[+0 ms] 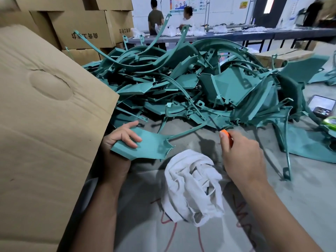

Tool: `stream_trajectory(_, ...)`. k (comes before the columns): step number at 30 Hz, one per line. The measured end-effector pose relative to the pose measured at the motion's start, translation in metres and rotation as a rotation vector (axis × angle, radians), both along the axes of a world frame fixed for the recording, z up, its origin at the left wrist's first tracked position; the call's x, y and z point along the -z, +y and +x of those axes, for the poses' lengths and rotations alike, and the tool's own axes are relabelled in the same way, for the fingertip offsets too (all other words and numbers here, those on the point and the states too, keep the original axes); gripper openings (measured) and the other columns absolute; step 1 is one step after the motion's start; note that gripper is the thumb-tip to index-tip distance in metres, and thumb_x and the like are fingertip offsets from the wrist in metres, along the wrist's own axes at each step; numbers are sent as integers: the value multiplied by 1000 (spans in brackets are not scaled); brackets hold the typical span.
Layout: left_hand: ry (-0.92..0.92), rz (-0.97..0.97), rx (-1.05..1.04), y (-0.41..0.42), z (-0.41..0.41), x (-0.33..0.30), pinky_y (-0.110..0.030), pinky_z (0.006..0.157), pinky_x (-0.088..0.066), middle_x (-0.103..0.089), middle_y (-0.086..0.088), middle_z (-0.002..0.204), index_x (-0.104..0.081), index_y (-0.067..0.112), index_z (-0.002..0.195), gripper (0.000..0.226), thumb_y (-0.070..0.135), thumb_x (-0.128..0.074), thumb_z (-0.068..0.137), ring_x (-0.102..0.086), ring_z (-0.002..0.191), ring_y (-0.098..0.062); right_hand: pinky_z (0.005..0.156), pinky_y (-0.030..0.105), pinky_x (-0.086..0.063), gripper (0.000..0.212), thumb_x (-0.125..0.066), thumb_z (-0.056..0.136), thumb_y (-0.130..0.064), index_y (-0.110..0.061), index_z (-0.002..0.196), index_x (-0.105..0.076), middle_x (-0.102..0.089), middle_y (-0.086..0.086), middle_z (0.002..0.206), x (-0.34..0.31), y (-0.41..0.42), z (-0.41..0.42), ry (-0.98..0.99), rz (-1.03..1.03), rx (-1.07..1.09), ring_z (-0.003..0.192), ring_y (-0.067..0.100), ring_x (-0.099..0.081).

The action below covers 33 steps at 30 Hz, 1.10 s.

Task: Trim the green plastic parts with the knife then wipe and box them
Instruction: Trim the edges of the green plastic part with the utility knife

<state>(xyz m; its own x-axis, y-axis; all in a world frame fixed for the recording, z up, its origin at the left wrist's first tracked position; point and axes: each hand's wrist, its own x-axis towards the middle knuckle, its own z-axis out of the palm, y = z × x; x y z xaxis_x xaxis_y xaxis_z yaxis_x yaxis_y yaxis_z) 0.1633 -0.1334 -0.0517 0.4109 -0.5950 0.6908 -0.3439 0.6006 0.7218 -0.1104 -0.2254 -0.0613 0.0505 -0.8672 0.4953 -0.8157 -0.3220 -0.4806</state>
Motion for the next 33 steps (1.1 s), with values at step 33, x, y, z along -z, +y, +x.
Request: stream_trajectory(33, 375, 260, 9, -4, 32, 25, -41, 99, -42, -65, 6, 60, -55, 23, 42, 55, -8, -34, 83, -66, 103, -21, 64, 44, -57, 34, -50, 105, -43, -22, 121, -72, -73, 2, 77, 4, -9, 1, -31, -18, -226, 66, 26, -64)
